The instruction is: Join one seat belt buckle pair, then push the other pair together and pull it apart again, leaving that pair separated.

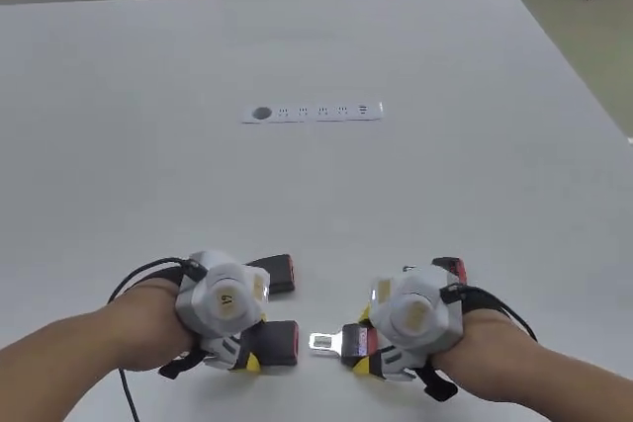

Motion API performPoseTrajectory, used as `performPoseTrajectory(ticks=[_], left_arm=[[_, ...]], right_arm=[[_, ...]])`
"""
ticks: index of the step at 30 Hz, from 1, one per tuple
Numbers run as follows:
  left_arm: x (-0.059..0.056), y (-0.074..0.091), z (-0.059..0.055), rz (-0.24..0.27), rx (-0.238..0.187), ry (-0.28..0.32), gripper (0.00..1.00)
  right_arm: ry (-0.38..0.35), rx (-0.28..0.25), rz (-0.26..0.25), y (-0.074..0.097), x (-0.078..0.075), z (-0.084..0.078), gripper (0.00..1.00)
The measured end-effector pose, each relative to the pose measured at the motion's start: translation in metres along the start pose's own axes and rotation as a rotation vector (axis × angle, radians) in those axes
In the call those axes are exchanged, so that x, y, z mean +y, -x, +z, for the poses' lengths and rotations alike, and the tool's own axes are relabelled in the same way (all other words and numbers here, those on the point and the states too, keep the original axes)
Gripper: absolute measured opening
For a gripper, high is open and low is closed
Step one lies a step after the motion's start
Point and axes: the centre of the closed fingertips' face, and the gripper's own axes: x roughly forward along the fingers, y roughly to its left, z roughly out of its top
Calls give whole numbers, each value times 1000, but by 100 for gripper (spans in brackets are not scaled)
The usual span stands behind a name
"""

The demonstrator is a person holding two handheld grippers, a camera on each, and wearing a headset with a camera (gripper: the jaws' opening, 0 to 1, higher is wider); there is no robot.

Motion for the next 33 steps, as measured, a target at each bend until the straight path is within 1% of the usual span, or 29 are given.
performPoseTrajectory(ticks=[9,11,16,24,27,29,30,33], left_arm=[[0,0,0,1,13,-1,34],[0,-1,-1,1,15,0,34],[0,-1,0,1,15,1,34],[0,-1,0,-1,15,-1,34],[0,-1,0,-3,13,-3,34],[0,-1,1,-4,11,-3,34],[0,-2,1,-5,12,-7,34],[1,-2,2,-7,14,-11,34]], right_arm=[[16,19,10,-7,2,9,34],[25,30,6,-6,1,8,34],[27,31,2,-6,1,7,34],[31,21,7,-5,1,8,34],[26,2,13,-5,2,12,34],[46,6,19,-7,6,14,34],[58,5,13,-9,5,14,34],[49,-10,16,-11,4,17,34]])
